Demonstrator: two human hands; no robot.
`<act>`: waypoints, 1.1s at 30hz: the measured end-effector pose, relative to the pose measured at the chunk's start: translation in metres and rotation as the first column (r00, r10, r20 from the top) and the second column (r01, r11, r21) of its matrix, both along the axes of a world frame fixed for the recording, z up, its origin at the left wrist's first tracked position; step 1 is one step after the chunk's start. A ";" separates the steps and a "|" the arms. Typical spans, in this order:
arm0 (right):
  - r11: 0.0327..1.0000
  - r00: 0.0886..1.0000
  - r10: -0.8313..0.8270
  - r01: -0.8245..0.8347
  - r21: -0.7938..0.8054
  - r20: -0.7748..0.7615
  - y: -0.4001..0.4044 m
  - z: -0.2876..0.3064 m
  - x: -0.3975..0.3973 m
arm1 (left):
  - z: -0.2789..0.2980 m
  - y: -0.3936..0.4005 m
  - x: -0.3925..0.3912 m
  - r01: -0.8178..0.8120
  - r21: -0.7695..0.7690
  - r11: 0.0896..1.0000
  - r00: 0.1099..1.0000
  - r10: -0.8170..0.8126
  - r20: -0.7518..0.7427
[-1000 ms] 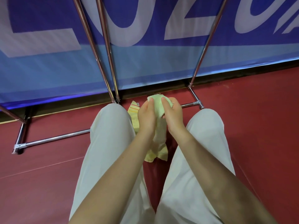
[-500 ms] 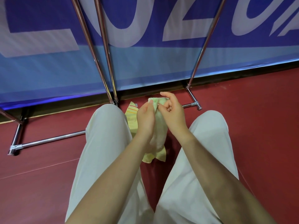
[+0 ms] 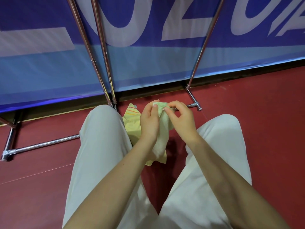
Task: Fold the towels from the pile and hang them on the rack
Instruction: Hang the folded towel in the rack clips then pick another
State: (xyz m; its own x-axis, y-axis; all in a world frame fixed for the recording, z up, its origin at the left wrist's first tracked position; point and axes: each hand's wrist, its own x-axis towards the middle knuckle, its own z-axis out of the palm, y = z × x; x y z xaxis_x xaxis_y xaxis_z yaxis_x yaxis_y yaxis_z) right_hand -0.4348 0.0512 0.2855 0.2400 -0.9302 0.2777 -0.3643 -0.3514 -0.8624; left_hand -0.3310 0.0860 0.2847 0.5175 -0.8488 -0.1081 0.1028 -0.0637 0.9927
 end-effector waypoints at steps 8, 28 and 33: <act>0.994 1.000 -0.016 0.014 0.107 0.019 0.001 0.003 0.002 | 0.000 0.002 -0.001 0.085 -0.001 0.996 0.996 -0.085 -0.012; 0.959 0.988 0.142 -0.121 0.255 -0.066 -0.004 -0.004 0.006 | -0.003 0.000 0.032 0.112 0.024 0.993 0.982 -0.114 0.150; 0.932 0.951 0.266 -0.213 0.292 -0.157 -0.003 -0.012 -0.002 | 0.004 0.005 0.044 0.118 -0.019 0.993 0.976 -0.112 0.185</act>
State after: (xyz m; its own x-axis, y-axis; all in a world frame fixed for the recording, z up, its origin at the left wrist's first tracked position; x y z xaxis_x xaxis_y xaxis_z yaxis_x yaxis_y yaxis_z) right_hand -0.4367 0.0479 0.2734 0.4883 -0.8714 -0.0471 -0.4646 -0.2139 -0.8593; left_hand -0.2875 0.0911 0.2889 0.4248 -0.9053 0.0061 -0.0878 -0.0345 0.9955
